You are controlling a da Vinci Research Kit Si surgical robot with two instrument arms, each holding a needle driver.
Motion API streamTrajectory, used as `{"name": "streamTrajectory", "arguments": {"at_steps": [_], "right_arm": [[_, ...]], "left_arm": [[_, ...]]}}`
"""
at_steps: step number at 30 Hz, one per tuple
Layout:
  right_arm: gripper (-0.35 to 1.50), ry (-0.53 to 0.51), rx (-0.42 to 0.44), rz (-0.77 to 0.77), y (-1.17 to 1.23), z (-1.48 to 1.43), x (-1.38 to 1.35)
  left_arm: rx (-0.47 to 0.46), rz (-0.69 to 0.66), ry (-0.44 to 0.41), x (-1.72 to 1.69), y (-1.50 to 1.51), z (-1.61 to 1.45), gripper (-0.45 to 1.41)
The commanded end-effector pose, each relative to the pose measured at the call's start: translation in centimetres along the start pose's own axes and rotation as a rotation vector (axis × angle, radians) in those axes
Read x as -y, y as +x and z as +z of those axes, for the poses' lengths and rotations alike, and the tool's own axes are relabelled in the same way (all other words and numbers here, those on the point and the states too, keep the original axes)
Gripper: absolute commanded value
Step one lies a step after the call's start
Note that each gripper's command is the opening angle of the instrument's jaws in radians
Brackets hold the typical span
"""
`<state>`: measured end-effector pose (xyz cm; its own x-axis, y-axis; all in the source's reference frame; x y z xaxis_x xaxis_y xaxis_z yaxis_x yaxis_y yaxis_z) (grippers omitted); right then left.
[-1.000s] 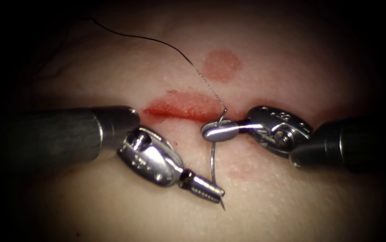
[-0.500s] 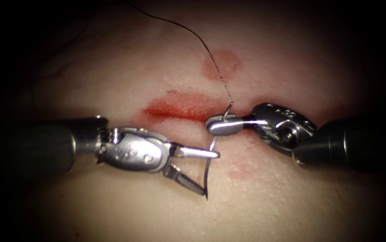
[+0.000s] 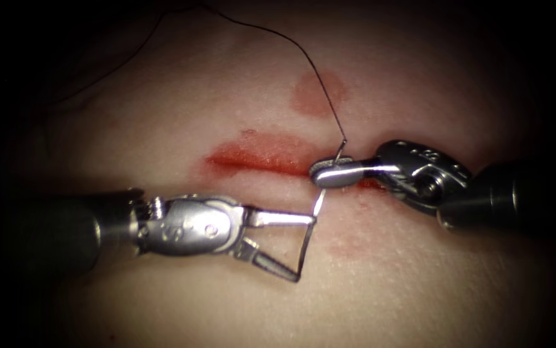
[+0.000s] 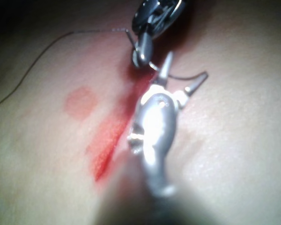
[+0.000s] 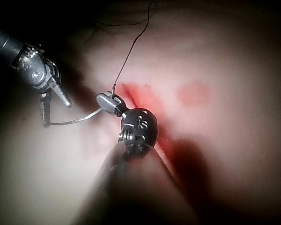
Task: Wound Closure
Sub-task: Hand the needle over to the right gripper.
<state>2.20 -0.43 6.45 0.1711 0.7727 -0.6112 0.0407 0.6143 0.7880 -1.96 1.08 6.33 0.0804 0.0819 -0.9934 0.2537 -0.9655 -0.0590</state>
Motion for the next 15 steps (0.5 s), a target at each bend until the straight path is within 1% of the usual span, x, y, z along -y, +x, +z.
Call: {"name": "streamTrajectory", "arguments": {"at_steps": [1, 4, 9, 10, 15], "right_arm": [[-0.35, -0.015, -0.004, -0.007, -0.01, 0.02, -0.05], [-0.35, -0.052, -0.006, -0.022, 0.09, -0.02, -0.10], [-0.35, -0.072, -0.011, -0.049, 0.14, -0.03, -0.13], [-0.35, -0.082, -0.011, -0.060, 0.16, -0.04, -0.14], [-0.35, -0.148, 0.034, -0.106, 0.19, -0.01, -0.17]], "left_arm": [[0.003, -0.009, -0.008, -0.01, -0.07, 0.04, 0.63], [0.023, -0.040, -0.033, -0.07, -0.06, -0.02, 0.63], [0.057, -0.077, -0.072, -0.16, -0.04, -0.12, 0.64], [0.067, -0.101, -0.085, -0.19, -0.02, -0.17, 0.64], [0.086, -0.162, -0.113, -0.24, 0.01, -0.32, 0.64]]}}
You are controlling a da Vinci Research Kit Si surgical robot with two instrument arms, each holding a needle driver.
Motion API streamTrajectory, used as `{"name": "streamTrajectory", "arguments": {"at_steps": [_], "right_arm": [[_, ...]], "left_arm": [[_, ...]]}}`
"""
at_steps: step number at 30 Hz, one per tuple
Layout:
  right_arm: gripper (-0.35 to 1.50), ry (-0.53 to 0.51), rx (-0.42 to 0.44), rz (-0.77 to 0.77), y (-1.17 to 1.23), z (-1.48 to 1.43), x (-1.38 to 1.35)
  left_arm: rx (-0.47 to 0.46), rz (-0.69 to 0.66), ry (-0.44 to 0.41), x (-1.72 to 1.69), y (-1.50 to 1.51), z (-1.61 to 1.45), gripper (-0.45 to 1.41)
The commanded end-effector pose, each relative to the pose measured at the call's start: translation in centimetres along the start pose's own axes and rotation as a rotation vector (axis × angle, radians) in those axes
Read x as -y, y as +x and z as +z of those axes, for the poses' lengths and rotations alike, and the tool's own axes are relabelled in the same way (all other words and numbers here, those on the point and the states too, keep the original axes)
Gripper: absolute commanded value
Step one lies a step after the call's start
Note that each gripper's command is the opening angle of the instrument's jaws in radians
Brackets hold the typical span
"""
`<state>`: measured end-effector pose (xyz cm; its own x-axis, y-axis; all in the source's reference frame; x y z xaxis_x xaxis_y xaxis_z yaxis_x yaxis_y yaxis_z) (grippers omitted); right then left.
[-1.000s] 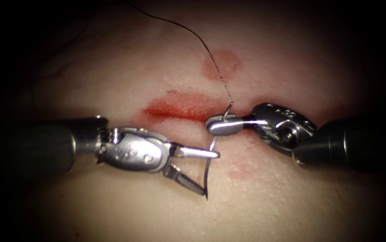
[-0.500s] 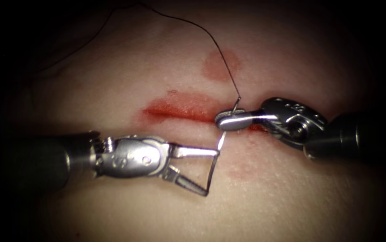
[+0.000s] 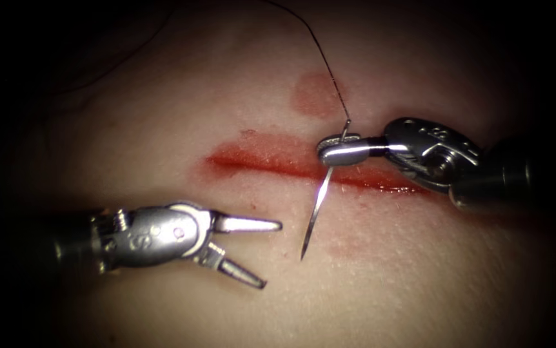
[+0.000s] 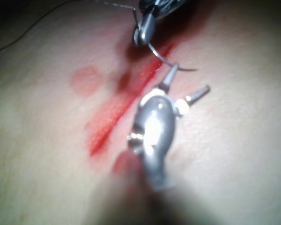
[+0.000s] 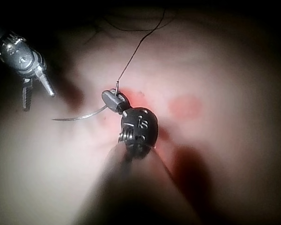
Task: Wound Closure
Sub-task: Hand the needle over to the right gripper, then pass the needle through the target point on the top of the incision.
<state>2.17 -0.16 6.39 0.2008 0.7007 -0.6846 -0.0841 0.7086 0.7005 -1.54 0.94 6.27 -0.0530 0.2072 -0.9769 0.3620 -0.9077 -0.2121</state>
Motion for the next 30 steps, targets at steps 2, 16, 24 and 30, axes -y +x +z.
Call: {"name": "streamTrajectory", "arguments": {"at_steps": [2, 16, 24, 30], "right_arm": [[-0.35, -0.034, 0.024, -0.024, -0.03, 0.12, -0.03], [-0.35, -0.112, 0.059, -0.158, 0.40, 0.42, -0.18], [-0.35, -0.142, 0.114, -0.292, 0.51, 0.69, -0.36], [-0.35, -0.196, 0.173, -0.437, 0.63, 0.81, -0.47]], "left_arm": [[0.007, -0.037, 0.003, 0.03, -0.06, 0.00, 0.62], [0.127, -0.130, 0.189, 0.37, -0.28, -0.52, 0.05], [0.229, -0.167, 0.294, 0.38, -0.48, -0.99, -0.33], [0.295, -0.191, 0.338, 0.36, -0.57, -1.13, -0.35]]}}
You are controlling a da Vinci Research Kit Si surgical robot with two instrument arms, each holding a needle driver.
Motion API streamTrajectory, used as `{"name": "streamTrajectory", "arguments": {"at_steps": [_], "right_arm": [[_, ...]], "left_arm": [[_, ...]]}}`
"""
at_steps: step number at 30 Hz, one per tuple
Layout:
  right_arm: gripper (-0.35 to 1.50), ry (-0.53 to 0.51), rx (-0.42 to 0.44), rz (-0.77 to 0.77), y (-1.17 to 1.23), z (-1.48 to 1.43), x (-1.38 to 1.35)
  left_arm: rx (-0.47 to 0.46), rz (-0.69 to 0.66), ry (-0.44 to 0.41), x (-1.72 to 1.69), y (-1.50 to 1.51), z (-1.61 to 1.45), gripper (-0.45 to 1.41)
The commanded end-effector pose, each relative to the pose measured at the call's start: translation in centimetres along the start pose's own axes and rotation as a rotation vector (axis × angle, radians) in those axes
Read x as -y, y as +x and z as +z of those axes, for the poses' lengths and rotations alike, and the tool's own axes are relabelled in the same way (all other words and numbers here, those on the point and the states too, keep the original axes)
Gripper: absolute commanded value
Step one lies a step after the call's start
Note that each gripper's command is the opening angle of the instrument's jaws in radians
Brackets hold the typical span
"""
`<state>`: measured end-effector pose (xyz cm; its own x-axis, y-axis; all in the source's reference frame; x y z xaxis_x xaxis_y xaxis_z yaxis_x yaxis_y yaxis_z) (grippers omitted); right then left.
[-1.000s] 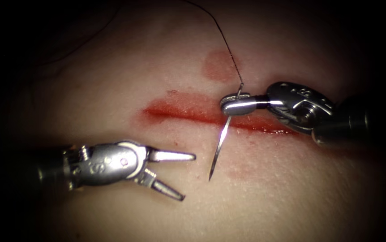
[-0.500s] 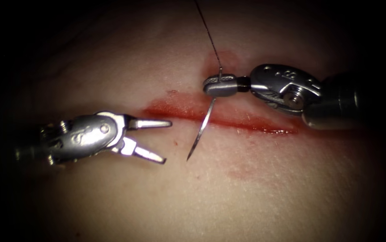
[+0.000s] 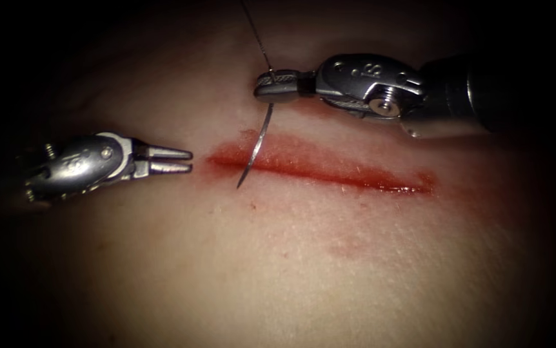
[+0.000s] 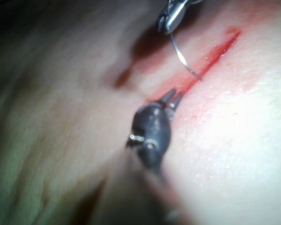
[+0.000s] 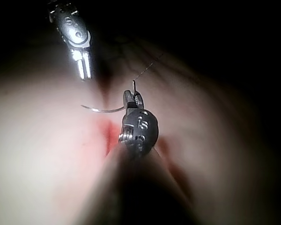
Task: Wound Closure
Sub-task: Pass the needle through the target point on the top of the incision.
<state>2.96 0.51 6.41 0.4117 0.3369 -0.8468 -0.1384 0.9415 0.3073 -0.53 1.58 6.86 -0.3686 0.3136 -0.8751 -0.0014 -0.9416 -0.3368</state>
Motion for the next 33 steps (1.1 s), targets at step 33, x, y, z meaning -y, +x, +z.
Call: {"name": "streamTrajectory", "arguments": {"at_steps": [33], "right_arm": [[-0.35, -0.016, 0.265, -0.558, 0.28, 0.65, -0.20]], "left_arm": [[0.053, 0.012, -0.063, -0.21, -0.16, 0.41, -0.35]]}}
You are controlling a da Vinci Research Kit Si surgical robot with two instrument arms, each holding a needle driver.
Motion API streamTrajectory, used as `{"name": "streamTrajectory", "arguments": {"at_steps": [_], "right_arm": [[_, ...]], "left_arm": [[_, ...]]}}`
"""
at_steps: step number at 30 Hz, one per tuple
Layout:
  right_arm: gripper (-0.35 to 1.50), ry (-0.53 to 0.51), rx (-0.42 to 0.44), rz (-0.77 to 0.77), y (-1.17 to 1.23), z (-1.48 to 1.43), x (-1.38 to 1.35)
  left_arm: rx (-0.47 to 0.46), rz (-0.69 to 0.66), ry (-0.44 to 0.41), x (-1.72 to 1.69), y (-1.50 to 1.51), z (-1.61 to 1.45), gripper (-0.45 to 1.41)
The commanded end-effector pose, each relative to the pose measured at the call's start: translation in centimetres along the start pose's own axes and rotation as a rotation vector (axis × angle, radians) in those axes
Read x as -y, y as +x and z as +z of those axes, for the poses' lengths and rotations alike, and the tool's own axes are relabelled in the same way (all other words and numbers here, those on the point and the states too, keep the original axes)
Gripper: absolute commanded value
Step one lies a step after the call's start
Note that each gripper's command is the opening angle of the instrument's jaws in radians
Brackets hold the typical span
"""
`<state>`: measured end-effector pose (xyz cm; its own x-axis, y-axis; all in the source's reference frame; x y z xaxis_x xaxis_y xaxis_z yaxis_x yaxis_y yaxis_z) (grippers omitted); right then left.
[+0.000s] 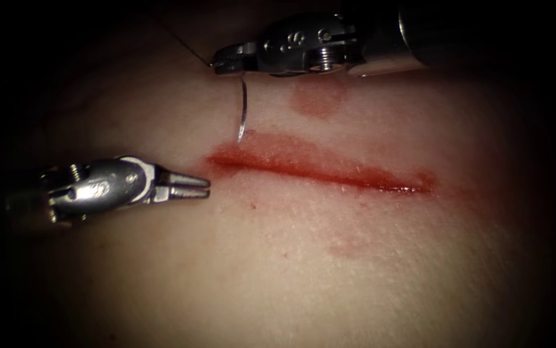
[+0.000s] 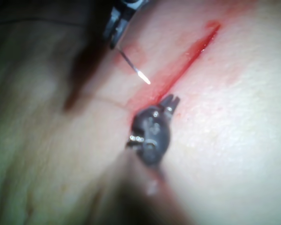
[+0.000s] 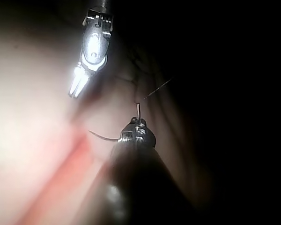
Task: Wound Closure
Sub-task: Pass the needle through the target point on the top of the incision.
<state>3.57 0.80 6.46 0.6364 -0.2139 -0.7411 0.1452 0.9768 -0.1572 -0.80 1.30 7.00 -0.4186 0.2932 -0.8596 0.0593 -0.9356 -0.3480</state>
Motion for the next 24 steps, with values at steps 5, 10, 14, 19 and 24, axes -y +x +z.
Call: {"name": "streamTrajectory", "arguments": {"at_steps": [5, 10, 14, 19, 24], "right_arm": [[-0.35, 0.003, 0.019, -0.034, 0.00, 0.15, 0.08], [-0.35, -0.003, 0.031, -0.062, -0.03, 0.20, 0.10], [-0.35, -0.006, 0.036, -0.078, -0.03, 0.24, 0.10], [-0.35, -0.009, 0.046, -0.096, -0.02, 0.26, 0.10], [-0.35, -0.012, 0.056, -0.119, -0.02, 0.28, 0.10]], "left_arm": [[-0.001, 0.000, -0.003, 0.01, -0.04, 0.08, -0.35], [-0.001, -0.006, -0.003, 0.01, -0.04, 0.08, -0.35], [-0.001, -0.006, -0.002, 0.01, -0.04, 0.09, -0.35], [-0.003, 0.000, -0.007, 0.01, -0.05, 0.10, -0.35], [-0.001, 0.001, -0.007, 0.00, -0.05, 0.11, -0.35]]}}
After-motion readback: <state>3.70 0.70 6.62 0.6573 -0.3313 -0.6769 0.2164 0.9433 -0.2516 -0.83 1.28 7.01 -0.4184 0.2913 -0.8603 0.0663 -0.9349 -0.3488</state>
